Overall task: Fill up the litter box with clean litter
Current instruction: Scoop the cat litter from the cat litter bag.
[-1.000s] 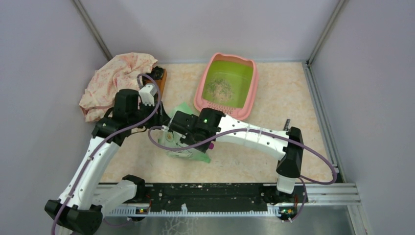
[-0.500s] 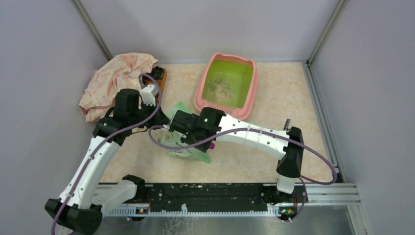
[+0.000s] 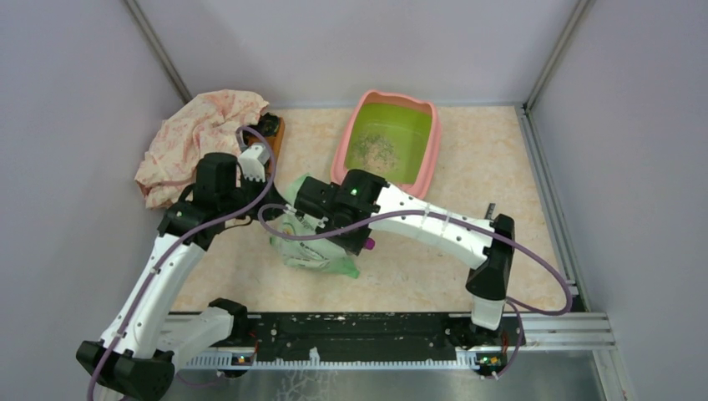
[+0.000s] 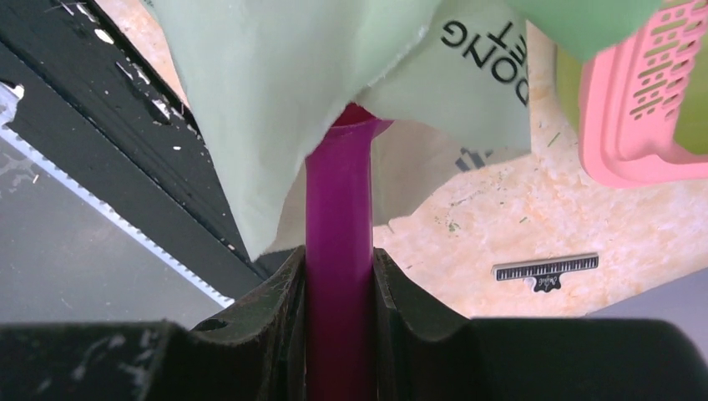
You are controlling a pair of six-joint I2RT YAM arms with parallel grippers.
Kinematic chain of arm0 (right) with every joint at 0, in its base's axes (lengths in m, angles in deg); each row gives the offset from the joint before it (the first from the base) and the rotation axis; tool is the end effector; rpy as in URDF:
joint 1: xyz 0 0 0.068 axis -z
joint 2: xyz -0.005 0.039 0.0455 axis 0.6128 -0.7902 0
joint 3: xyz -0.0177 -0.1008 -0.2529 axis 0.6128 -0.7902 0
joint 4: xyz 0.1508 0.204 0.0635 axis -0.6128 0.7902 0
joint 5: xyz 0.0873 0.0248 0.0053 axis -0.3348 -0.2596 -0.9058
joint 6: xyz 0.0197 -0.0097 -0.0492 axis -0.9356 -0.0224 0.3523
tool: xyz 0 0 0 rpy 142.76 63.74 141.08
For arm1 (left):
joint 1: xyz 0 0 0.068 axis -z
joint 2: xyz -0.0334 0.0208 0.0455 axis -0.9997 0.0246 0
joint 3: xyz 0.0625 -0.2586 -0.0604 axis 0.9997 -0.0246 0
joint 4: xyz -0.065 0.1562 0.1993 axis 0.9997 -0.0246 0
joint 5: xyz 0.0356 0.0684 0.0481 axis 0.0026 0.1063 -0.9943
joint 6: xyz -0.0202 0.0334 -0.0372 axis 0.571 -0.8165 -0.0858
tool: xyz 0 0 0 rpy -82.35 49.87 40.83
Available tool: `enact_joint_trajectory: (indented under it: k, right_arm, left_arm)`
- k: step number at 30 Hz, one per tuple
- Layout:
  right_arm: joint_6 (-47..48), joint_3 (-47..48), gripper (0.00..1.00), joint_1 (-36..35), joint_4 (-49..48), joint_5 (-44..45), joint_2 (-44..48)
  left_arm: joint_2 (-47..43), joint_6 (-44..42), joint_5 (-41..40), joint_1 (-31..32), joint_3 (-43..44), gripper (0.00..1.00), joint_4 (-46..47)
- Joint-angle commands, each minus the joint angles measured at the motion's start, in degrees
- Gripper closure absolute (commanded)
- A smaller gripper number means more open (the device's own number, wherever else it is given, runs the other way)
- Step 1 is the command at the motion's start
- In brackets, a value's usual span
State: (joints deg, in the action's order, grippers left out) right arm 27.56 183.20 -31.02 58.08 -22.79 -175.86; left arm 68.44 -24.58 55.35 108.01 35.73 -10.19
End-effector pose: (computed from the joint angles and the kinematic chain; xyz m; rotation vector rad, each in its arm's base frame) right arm 0.1285 0.3127 0.3598 -1.4955 2.4023 -0.0110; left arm 0.1784 -0.0753 0.3500 0.3406 2.2277 -0.6660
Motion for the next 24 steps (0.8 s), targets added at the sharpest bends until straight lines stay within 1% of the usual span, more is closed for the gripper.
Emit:
enact_joint_trajectory:
  k: [1,9,12,15,18,19,22,24]
  right_arm:
    - [0.3,2.7,1.00,0.8,-0.3,-0.9,-3.2]
    - [2.6,9.8,1.00,1.8,-3.4,-2.1,-12.5]
    - [3.4,10.4,1.00,1.8,-5.9,-1.5,-15.0]
    - [4.6,8.3,1.00,2.4,-10.9,-2.1,-14.6]
    - [4.3,1.0,1.00,3.2,-18.7,-3.0,-10.2]
    - [4.1,-2.9,1.00,3.6,-22.6,-2.7,-7.7]
    - [4.6,-15.9,1.00,4.8,-34.0,-5.5,-0.1]
    - [5.3,-23.4,1.00,4.9,-40.2,-5.4,4.6]
  left_arm:
    - [-1.4,-0.8,0.6,0.3,-0.4,0.93,0.2]
    - [-2.0,-0.7,0.0,0.4,-0.7,0.93,-0.2]
    - [-2.1,-0.8,-0.4,0.3,-0.6,0.93,-0.3]
    - [-2.1,-0.9,-1.0,0.3,-0.4,0.93,-0.6]
    - [-2.0,-1.0,-1.5,0.3,-0.2,0.93,-0.9]
    - [-2.0,-1.0,-1.7,0.4,-0.2,0.93,-1.0]
    - [-1.8,-0.7,-1.7,0.3,-0.2,0.93,-0.9]
    - [-1.7,-0.5,-1.8,0.3,-0.1,0.93,-0.9]
